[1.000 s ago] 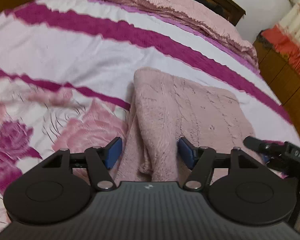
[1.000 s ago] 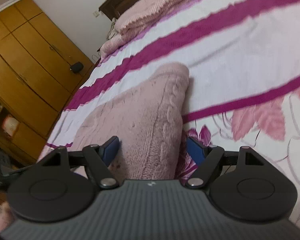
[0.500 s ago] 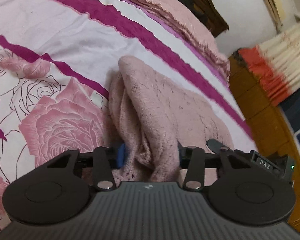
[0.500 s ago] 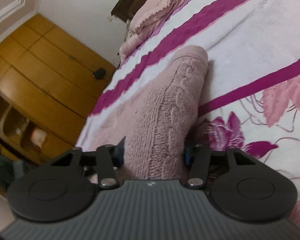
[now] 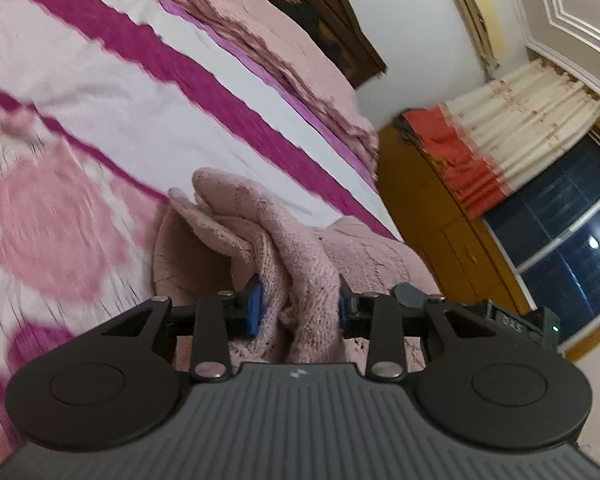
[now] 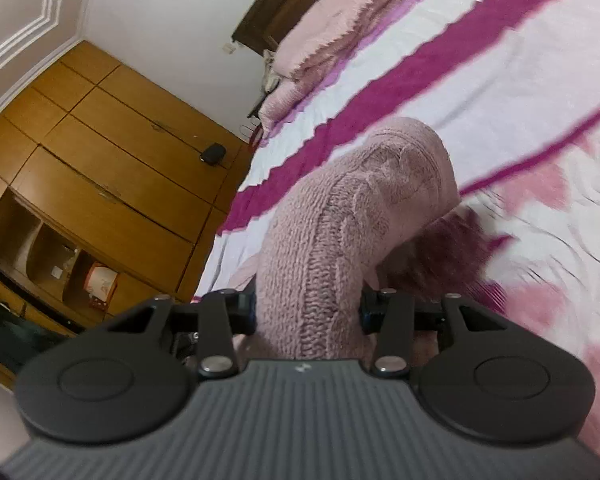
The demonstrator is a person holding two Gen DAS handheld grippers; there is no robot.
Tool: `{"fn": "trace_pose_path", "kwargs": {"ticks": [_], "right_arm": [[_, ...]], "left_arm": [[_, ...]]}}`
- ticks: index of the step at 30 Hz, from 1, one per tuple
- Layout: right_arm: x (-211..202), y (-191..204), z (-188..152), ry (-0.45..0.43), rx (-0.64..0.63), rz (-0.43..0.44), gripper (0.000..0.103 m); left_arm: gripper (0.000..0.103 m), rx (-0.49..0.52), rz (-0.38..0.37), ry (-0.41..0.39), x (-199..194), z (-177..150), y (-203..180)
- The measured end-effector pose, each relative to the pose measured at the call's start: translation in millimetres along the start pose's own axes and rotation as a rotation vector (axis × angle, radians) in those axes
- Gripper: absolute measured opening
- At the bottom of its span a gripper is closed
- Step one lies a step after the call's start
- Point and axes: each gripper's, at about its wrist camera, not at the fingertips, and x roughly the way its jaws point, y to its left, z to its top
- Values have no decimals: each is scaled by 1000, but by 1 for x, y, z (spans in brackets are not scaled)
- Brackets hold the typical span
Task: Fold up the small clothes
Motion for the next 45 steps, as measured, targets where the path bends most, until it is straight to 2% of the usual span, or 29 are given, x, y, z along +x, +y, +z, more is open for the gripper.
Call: {"fn": "trace_pose_path", "kwargs": {"ticks": [5, 9, 12, 15, 16, 21, 22, 25, 28, 30, 31, 32, 35, 36, 38, 42, 45], "right_arm": [[-40, -15, -13, 14, 6, -86, 46], [-45, -42, -30, 26, -16, -224, 46], [-33, -66, -46, 60, -39, -320, 50], [-36, -79, -50, 38, 0, -274, 55], [-39, -78, -47, 27, 6, -263, 58], [-48, -71, -27, -65, -54, -274, 64], [-46, -71, -20, -74, -60, -281, 64], [-31, -85, -4, -38, -42, -274, 65], [-8, -100, 5, 12, 7, -229, 65], [1, -105, 7, 14, 5, -184, 63], [5, -102, 7, 1, -15, -169, 52], [6, -95, 6, -29, -55, -169, 28], [-1, -66, 1, -113, -234, -131, 27], [0, -57, 0, -134, -299, -147, 27], [8, -47, -1, -153, -381, -234, 27], [35, -62, 0, -118, -384, -387, 27], [36, -71, 1, -121, -326, -380, 33]], "left_arm": [[38, -11, -12, 85, 1, -45, -20], [39, 44, 89, 147, 18, -71, -24], [40, 95, 141, 194, 29, -82, -23], [43, 108, 146, 204, 30, -79, -23], [47, 112, 151, 202, 29, -75, -24], [56, 106, 185, 152, 38, -46, -23], [62, 106, 180, 152, 44, -40, -23], [69, 84, 173, 180, 68, -23, -17], [69, 44, 197, 195, 91, -19, -4], [66, 39, 172, 175, 101, -16, 2], [49, 58, 160, 154, 102, -16, 2], [34, 96, 157, 131, 99, -17, -1], [30, 189, 135, 68, 87, -20, -13], [30, 213, 149, 59, 87, -19, -15], [30, 246, 204, 63, 97, -16, -14], [30, 229, 247, 79, 118, -15, 2], [31, 233, 248, 84, 122, -13, 6]]}}
